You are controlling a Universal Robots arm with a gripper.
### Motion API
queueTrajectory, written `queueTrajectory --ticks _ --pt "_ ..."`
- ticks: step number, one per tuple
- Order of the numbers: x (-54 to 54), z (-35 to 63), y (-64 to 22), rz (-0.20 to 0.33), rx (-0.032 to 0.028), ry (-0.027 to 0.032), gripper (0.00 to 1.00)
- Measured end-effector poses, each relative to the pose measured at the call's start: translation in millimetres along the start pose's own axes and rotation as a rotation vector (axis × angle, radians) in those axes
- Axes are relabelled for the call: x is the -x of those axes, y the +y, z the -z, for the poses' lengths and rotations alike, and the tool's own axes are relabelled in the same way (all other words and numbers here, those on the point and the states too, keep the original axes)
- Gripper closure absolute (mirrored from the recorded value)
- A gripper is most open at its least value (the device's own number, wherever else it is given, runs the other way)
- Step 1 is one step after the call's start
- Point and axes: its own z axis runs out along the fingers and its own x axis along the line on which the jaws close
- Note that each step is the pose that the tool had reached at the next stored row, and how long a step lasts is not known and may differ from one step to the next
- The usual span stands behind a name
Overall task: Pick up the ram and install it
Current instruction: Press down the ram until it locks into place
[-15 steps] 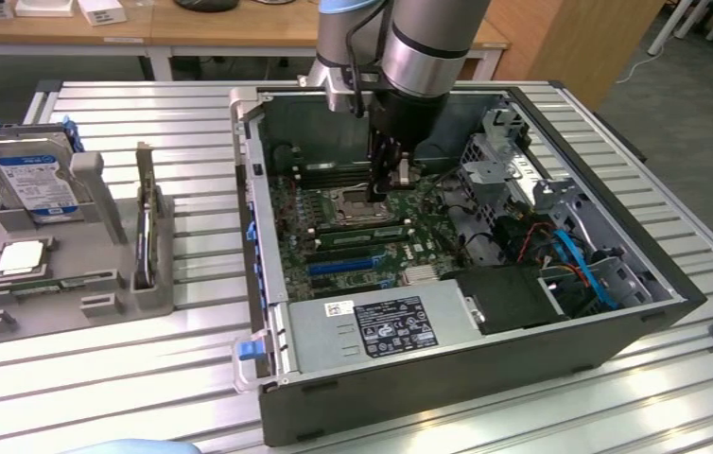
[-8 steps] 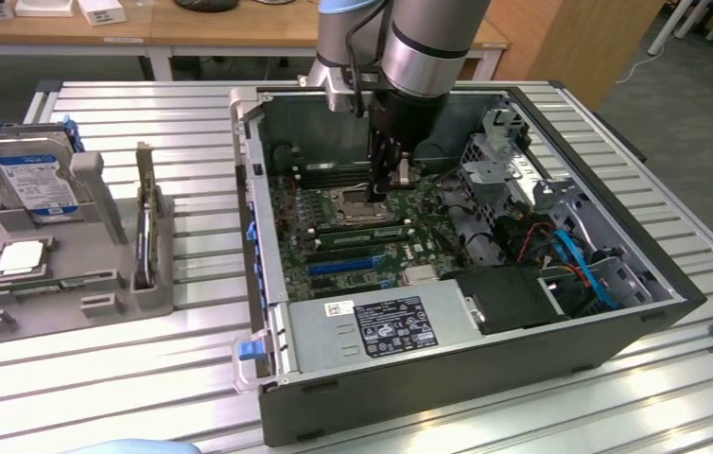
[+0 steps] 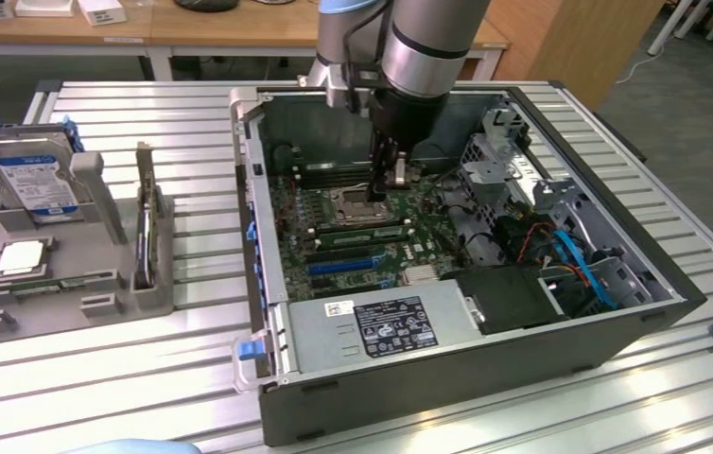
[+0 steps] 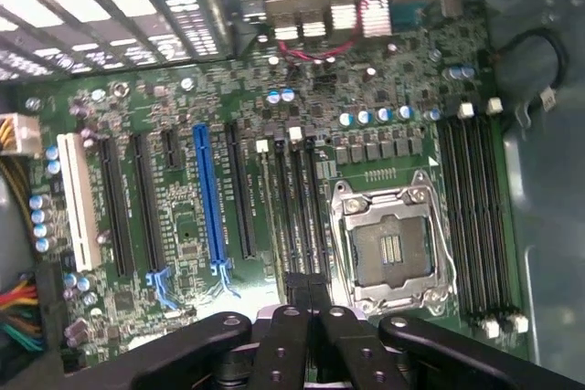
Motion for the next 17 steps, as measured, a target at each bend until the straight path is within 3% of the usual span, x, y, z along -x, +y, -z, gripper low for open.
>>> queueTrajectory --ticks 17 --pt "-0.1 -0.1 0.0 -0.241 -0.0124 -0.015 0.9"
